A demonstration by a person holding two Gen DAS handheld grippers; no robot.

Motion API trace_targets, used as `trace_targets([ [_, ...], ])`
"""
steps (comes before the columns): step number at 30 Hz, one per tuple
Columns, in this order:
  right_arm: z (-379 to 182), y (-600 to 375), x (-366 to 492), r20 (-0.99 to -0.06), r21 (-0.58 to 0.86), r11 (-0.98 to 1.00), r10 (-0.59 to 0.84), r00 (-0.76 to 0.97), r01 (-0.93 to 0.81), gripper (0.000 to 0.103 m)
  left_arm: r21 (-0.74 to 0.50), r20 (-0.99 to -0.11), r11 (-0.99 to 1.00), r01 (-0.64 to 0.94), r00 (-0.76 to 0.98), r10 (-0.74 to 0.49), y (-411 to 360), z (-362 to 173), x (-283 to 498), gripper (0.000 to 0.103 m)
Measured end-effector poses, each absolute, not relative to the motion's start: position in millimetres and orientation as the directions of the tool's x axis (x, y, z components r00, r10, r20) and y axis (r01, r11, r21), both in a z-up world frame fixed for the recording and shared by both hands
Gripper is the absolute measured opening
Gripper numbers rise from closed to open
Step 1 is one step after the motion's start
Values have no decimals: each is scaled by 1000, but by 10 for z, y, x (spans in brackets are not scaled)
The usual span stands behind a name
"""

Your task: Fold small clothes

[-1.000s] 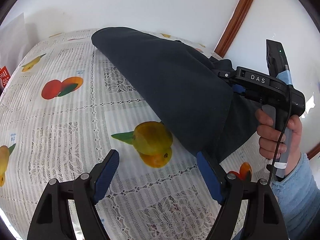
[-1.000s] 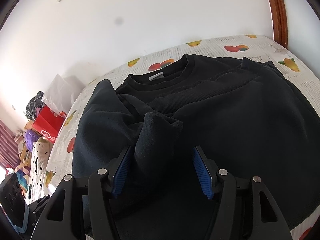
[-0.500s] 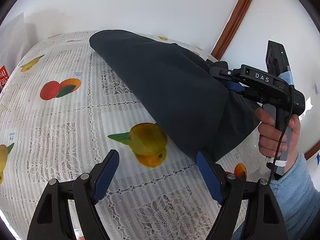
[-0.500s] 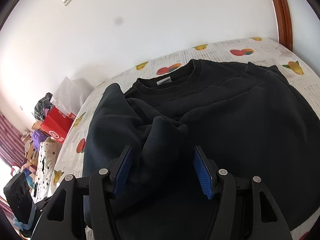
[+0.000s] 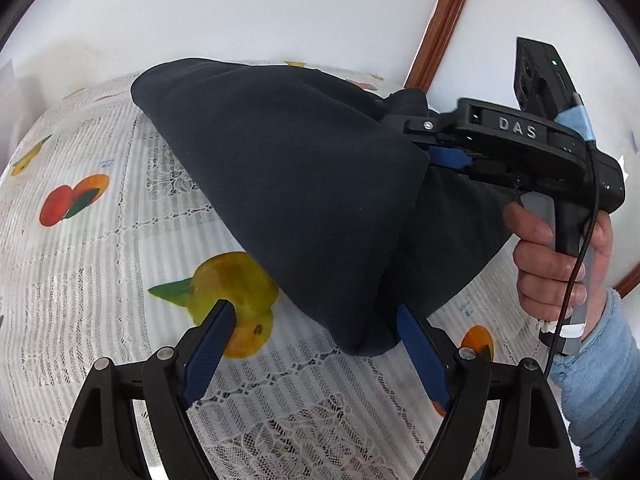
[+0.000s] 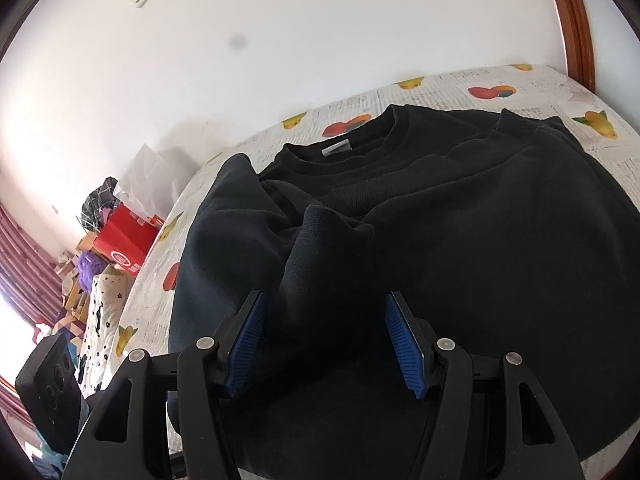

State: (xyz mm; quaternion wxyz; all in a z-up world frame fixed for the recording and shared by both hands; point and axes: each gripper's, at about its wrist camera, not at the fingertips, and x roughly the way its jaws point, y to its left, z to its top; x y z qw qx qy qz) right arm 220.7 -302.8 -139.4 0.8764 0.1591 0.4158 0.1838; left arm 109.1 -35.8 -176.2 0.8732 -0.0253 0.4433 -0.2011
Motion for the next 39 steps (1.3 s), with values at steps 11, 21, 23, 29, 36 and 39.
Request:
trace_targets([
  [11, -1240, -2879, 2464, -585, 452, 862, 480, 654, -228, 19, -34, -798, 966, 255, 575, -179, -687, -1846, 1260, 91],
  [21, -1048, -3677, 1472, -389, 383, 916, 279, 878, -122, 16, -30, -791, 969, 244, 587, -173, -699, -1851, 1295, 92],
  [23, -1274, -3782, 1520, -511, 381, 924, 244, 824, -37, 16, -32, -792, 970, 243, 585, -173, -683, -1859, 1380, 91],
  [29, -1553, -3856, 1636, -628, 419, 905, 233, 743, 70, 17, -81, -787, 961, 265, 575, -225, -820, -1788, 1385, 73],
  [36, -1537, -3690, 1770, -674, 322, 944, 174, 718, 73, 18, -156, -778, 936, 315, 545, -313, -929, -1785, 1416, 24],
  [39, -1542, -3587, 1848, -689, 268, 961, 140, 711, 70, 18, -155, -777, 943, 295, 553, -301, -921, -1770, 1435, 20],
])
